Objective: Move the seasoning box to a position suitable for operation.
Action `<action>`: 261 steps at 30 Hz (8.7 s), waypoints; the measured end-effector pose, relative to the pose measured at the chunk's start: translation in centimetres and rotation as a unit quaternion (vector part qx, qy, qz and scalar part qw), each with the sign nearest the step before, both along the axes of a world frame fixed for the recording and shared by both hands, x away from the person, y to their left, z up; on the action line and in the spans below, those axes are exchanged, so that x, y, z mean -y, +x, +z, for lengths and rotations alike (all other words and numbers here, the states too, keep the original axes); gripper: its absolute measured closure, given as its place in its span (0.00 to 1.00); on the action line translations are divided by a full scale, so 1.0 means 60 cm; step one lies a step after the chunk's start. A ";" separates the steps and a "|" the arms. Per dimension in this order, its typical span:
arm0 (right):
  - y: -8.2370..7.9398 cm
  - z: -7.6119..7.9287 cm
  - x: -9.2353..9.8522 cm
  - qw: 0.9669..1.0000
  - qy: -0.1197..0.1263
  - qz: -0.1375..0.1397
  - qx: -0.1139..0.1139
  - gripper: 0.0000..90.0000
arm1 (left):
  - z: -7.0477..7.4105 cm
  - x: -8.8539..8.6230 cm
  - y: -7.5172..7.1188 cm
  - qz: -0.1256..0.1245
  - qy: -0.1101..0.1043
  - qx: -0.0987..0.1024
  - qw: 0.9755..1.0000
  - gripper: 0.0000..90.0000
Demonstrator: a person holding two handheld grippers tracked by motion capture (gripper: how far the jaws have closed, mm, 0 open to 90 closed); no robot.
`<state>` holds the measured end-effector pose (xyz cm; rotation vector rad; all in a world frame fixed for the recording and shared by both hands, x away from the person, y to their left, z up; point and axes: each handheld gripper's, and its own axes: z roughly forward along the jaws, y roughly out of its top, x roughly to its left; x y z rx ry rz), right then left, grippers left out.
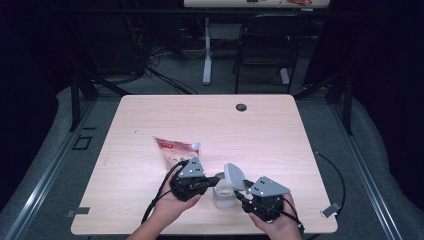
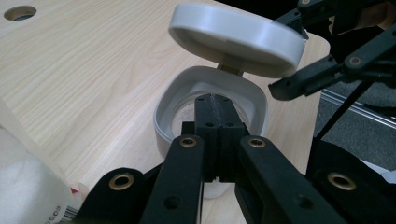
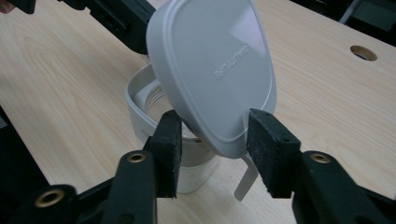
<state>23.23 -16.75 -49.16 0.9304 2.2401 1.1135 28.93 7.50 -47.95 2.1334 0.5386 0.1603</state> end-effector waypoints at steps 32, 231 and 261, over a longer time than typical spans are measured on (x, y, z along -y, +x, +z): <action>0.046 -0.004 0.038 0.998 0.045 -0.033 0.004 0.88 | -0.001 -0.046 -0.007 0.042 0.001 0.000 0.999 1.00; 0.143 0.124 -0.171 0.964 0.023 0.261 -0.036 1.00 | 0.036 -0.264 0.054 0.198 -0.033 -0.004 0.980 0.68; 0.142 0.153 -0.215 0.970 -0.010 0.241 -0.029 0.76 | -0.049 -0.261 0.006 0.150 -0.020 -0.001 0.988 0.65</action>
